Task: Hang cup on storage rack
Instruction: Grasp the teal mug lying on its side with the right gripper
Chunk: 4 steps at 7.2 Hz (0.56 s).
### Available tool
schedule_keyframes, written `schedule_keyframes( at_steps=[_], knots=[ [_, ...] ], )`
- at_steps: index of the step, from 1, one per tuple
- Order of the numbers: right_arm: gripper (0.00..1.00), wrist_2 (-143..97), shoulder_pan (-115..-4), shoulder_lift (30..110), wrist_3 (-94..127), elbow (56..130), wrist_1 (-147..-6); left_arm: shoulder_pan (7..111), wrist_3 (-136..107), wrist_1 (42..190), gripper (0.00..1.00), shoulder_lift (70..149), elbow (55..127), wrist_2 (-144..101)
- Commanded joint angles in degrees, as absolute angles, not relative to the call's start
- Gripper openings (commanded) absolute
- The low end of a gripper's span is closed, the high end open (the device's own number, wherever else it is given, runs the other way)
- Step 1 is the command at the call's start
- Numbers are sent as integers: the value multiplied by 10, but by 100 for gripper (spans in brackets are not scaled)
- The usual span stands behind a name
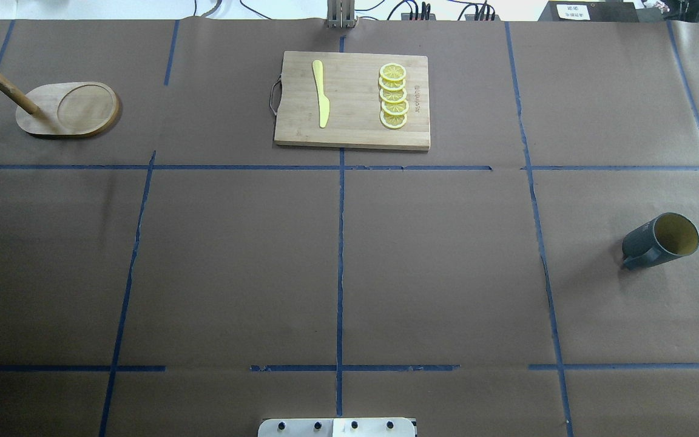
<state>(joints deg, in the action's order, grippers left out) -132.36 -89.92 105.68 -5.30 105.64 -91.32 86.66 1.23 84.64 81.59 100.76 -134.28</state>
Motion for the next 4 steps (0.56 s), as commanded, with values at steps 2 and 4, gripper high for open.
schedule_keyframes(
  at_steps=[2,4],
  knots=[
    [100,-1327,-884,1056,-34,1058,-894,866,12,846,100,820,1006,-1343],
    [100,-1351,-827,1055,121,1082,-824,866,12,846,100,819,1001,-1343]
  ],
)
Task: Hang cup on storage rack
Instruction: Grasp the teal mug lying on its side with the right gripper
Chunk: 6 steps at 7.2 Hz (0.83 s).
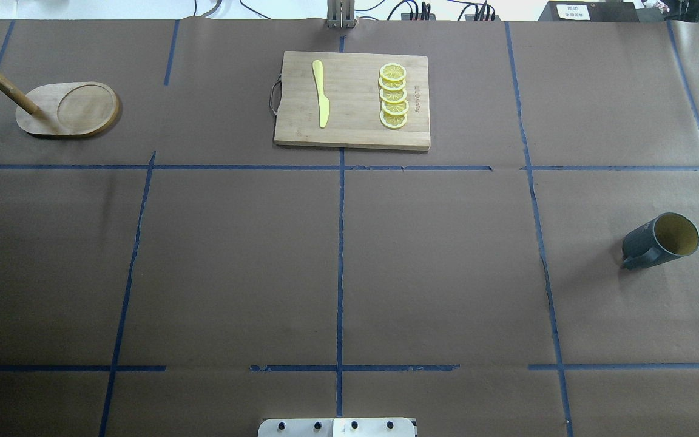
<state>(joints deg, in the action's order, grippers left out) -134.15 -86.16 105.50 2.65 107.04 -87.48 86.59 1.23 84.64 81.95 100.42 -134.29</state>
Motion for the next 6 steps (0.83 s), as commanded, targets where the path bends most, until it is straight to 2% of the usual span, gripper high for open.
schedule_keyframes(
  at_steps=[1,3,6],
  knots=[
    [100,-1351,-786,1056,245,1081,-737,866,12,846,100,819,999,-1343],
    [100,-1335,-706,1056,420,1081,-630,866,12,846,100,818,998,-1343],
    [100,-1275,-636,1056,503,1076,-589,865,11,846,100,818,998,-1344]
  ],
)
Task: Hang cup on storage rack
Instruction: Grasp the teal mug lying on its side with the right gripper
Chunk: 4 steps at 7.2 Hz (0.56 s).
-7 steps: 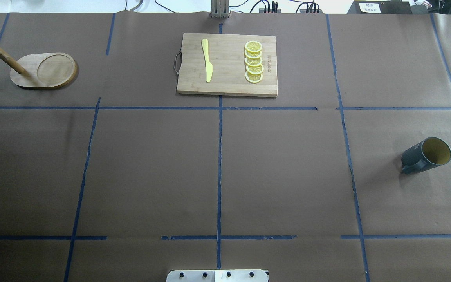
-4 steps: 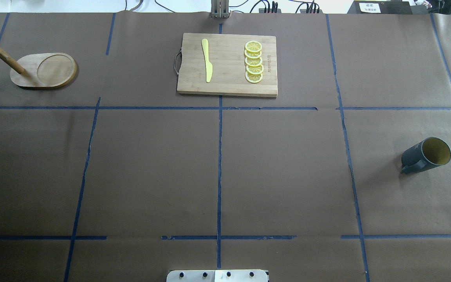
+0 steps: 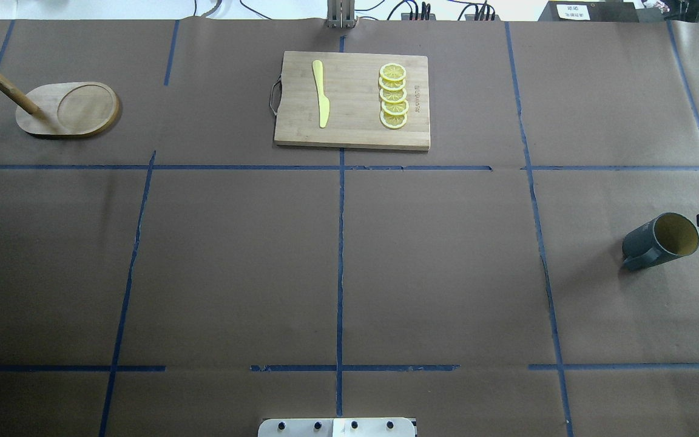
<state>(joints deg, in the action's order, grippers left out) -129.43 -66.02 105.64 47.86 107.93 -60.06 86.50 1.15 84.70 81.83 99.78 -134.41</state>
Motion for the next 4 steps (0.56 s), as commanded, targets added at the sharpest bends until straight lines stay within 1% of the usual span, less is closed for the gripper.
schedule_keyframes(
  at_steps=[1,4],
  knots=[
    [99,-1267,-622,1056,504,1068,-589,865,11,846,100,818,998,-1345],
    [98,-1243,-589,1048,504,1033,-585,865,12,846,100,818,998,-1344]
  ],
)
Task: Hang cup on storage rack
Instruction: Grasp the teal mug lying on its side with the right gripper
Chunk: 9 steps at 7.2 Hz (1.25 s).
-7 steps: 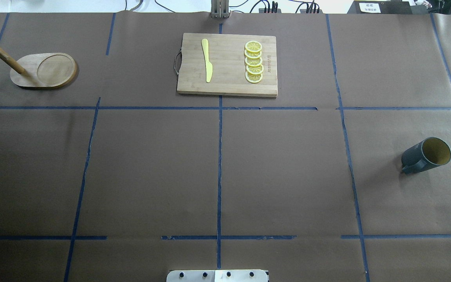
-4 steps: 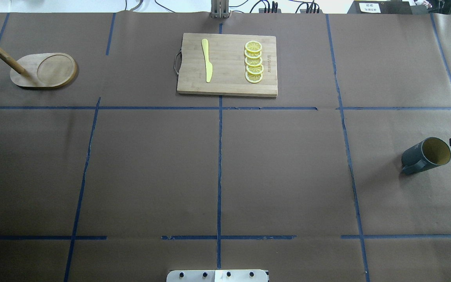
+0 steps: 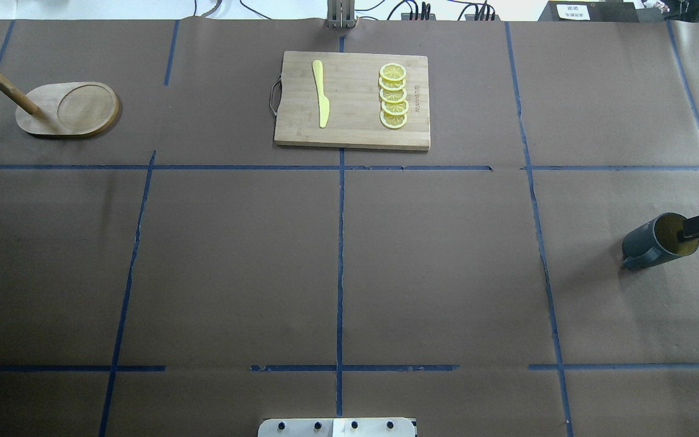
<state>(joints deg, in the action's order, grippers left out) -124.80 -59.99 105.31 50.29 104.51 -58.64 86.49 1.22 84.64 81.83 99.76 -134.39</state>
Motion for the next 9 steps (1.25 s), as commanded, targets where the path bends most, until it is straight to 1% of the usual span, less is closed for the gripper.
schedule_keyframes(
  at_steps=[1,2,3,4,5,6,8,9],
  knots=[
    [96,-1237,-581,1044,521,1028,-585,865,12,846,100,818,998,-1344],
    [94,-1231,-571,1041,539,1027,-585,865,12,847,100,818,998,-1344],
    [89,-1223,-561,1034,561,1022,-585,865,12,846,100,818,998,-1344],
    [72,-1223,-556,1027,569,1018,-586,865,12,847,100,818,998,-1344],
    [27,-1224,-556,1026,578,1018,-585,865,12,846,100,818,998,-1344],
    [17,-1224,-556,1026,578,1020,-584,865,12,846,100,818,998,-1345],
    [1,-1225,-556,1025,580,1031,-584,865,12,846,100,818,998,-1345],
    [0,-1230,-556,1025,583,1052,-586,865,12,846,100,818,999,-1345]
  ],
)
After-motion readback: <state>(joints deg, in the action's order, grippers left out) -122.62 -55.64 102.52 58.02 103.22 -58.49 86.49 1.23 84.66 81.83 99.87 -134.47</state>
